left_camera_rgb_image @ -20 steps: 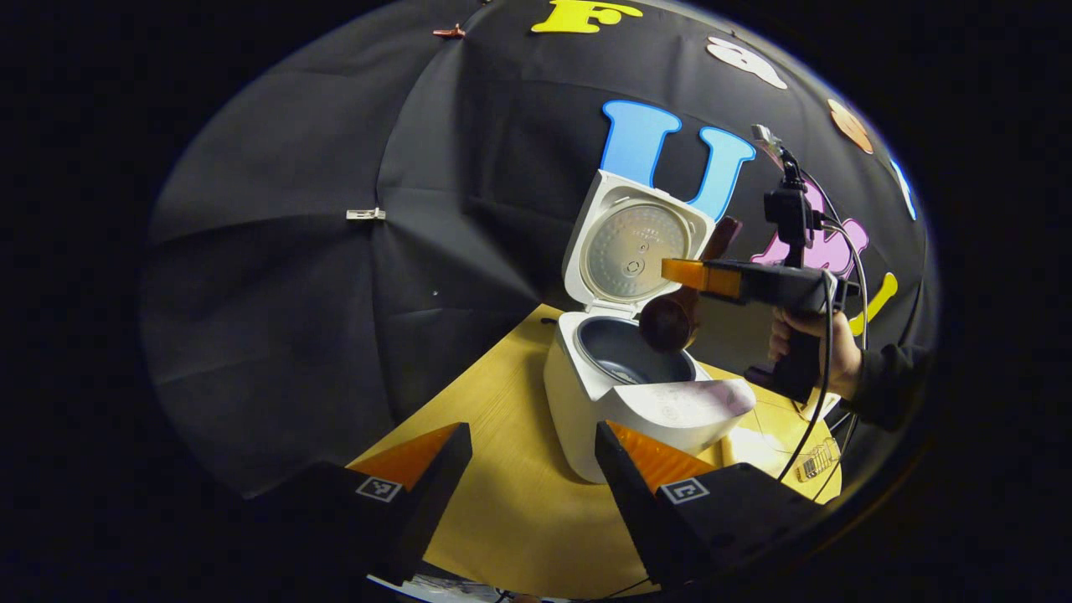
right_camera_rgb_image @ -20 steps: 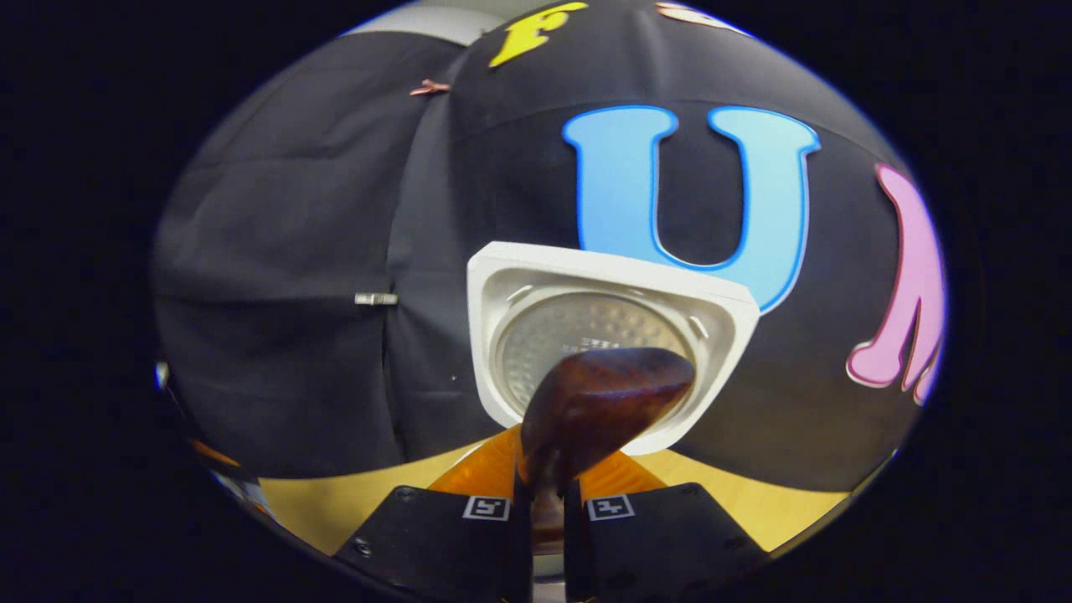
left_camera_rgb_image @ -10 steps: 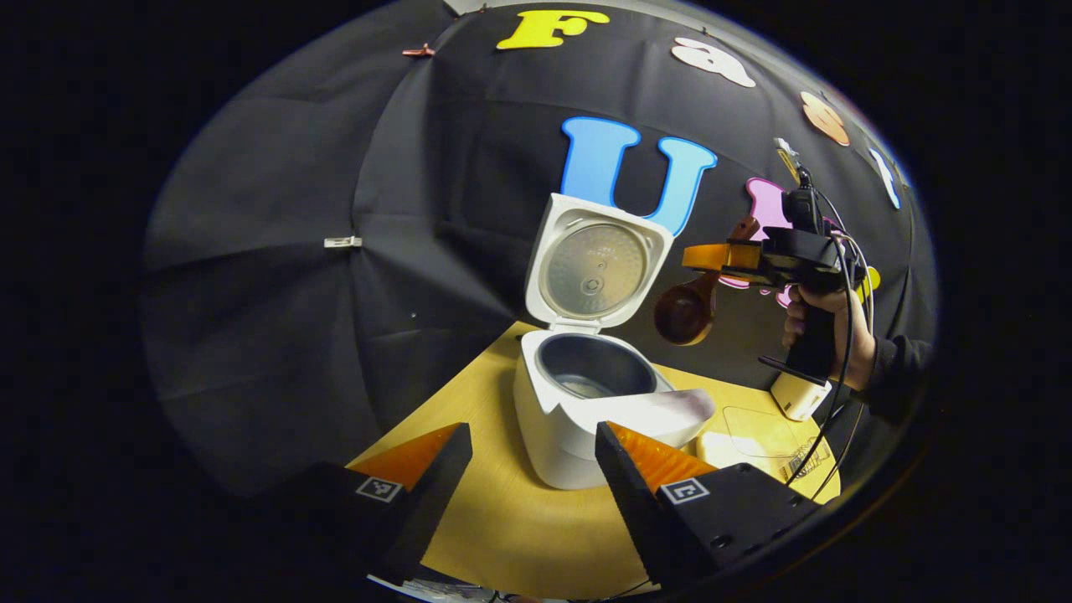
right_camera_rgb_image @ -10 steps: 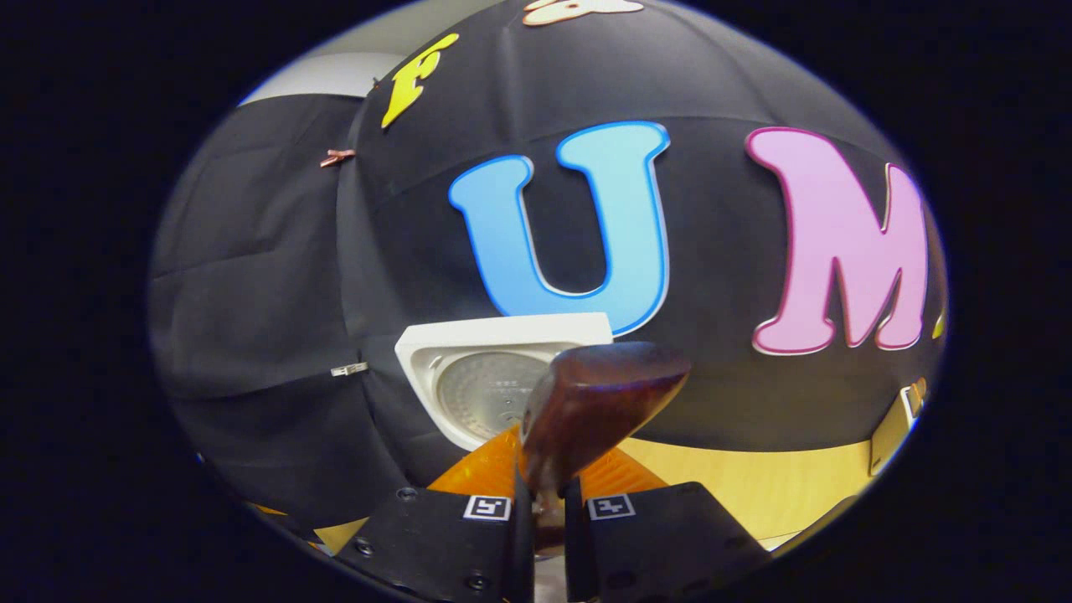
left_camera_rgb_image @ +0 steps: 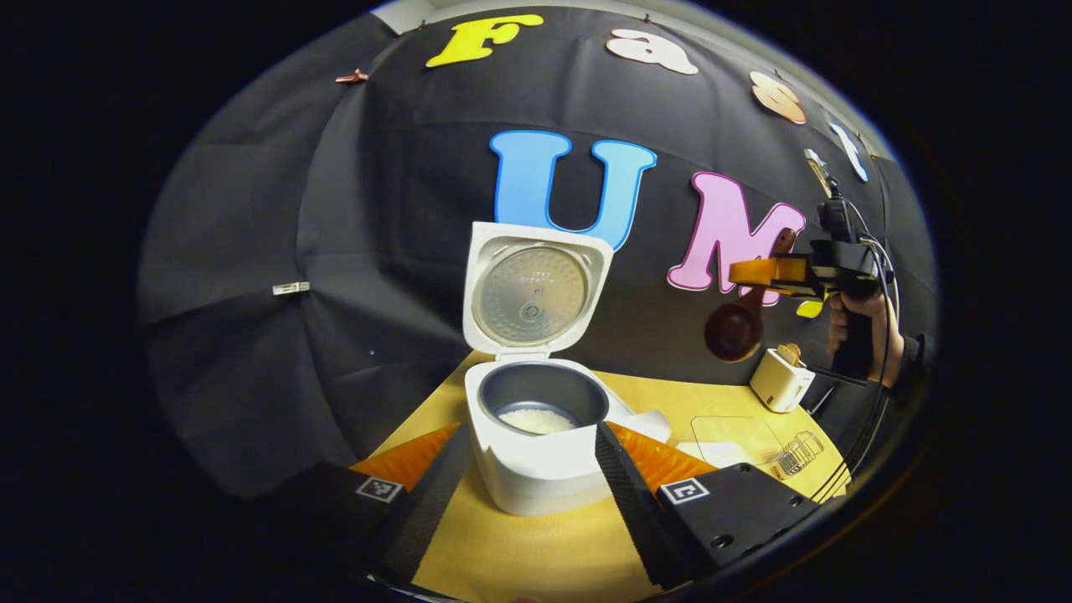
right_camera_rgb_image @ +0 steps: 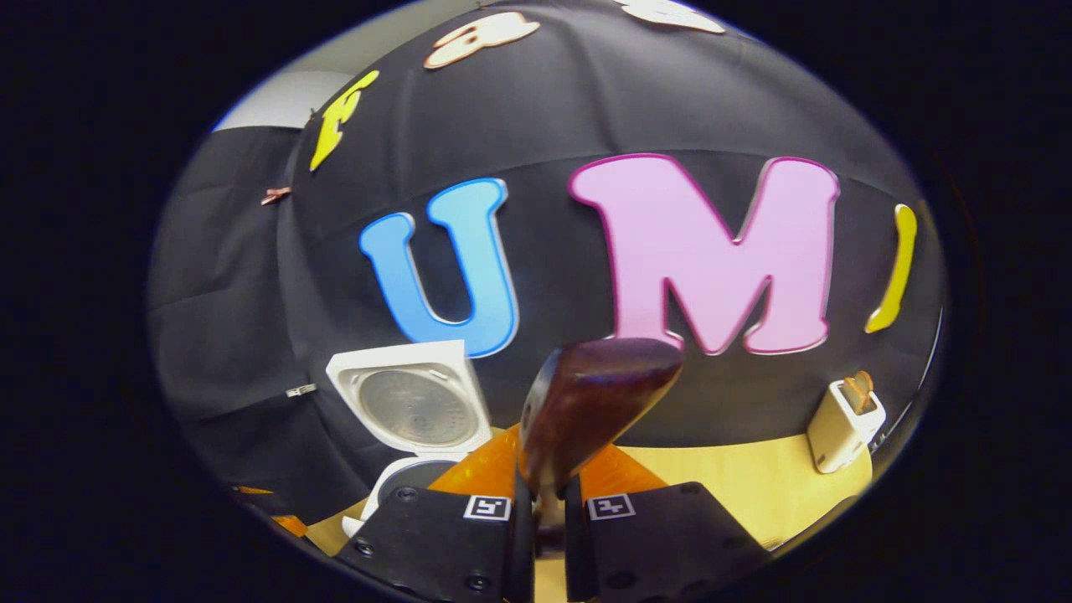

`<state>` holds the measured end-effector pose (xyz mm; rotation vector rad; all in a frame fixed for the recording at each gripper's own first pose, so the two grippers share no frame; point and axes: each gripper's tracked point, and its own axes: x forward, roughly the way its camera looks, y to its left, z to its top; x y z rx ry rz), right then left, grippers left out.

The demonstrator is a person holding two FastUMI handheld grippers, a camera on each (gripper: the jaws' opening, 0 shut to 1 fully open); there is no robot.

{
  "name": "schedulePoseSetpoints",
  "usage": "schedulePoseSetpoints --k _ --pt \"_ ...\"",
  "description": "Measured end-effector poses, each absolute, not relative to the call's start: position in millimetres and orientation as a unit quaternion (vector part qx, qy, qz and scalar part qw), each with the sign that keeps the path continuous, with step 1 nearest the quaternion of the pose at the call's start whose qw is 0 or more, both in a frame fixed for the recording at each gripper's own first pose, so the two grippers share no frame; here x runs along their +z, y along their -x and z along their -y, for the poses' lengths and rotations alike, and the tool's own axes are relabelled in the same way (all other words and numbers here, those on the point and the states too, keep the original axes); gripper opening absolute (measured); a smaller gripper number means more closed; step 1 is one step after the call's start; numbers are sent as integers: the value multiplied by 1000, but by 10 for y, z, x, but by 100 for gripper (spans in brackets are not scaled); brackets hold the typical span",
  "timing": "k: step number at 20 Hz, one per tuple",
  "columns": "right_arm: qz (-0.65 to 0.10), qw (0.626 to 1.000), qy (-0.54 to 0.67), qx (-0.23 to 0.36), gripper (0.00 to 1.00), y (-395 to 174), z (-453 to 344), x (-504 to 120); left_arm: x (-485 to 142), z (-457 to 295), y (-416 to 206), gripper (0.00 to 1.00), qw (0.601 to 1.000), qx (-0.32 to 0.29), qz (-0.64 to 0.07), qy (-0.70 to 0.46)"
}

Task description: Close the left gripper, press the button to open the rice cooker; take a wooden spoon from the chopstick holder with the right hand, scoop a spoonful of rice and pour it into the rice cooker, then put the wooden spoon back into the chopstick holder.

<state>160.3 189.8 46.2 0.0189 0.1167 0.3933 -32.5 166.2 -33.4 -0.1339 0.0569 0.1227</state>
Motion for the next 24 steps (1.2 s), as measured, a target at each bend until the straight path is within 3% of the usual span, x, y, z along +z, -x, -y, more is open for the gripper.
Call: schedulePoseSetpoints --k 6,7,11,12,15,24 --pt "-66 990 -45 116 19 -1652 -774 438 -138 -1333 53 96 997 48 -23 51" --pt "-68 991 -51 103 19 -1653 -571 426 -118 -1282 37 92 997 48 -23 48" --pt "-74 994 -65 51 18 -1481 256 380 -17 -1119 -43 96 997 55 -24 40" --pt "-74 994 -70 40 18 -1452 416 357 -3 -1072 -48 92 997 56 -25 40" --pt "-76 993 -89 20 18 -1382 861 277 8 -962 -34 96 997 64 -31 37" --pt "-139 980 -139 -39 18 -1273 1844 -615 -200 -567 125 96 993 79 -67 50"
